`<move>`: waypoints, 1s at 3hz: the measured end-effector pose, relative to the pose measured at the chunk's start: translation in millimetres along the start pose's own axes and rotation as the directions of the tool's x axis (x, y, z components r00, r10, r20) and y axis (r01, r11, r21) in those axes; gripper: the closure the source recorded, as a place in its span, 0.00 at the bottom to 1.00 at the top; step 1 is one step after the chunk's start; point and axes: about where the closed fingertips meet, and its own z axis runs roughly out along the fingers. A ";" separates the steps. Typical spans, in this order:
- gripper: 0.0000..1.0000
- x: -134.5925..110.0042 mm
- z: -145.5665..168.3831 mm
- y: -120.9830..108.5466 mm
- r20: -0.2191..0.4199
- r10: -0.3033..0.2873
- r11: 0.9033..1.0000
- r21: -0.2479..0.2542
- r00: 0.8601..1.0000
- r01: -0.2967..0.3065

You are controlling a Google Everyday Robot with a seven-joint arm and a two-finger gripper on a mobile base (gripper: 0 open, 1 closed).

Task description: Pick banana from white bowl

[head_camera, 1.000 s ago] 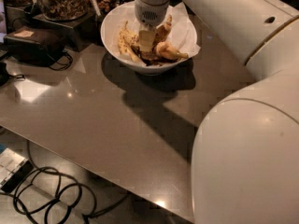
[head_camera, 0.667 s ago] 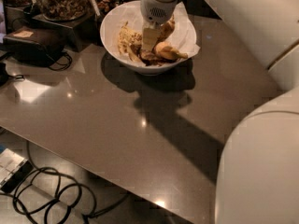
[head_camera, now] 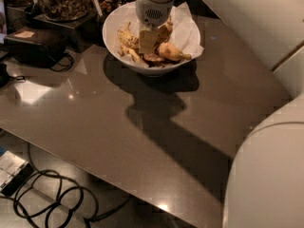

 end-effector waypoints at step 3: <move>1.00 -37.9 -36.3 60.2 -0.004 -0.076 0.997 -0.022 0.997 0.076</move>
Offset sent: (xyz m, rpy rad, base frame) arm -0.1134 0.0517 0.0336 -0.0413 0.0250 0.1248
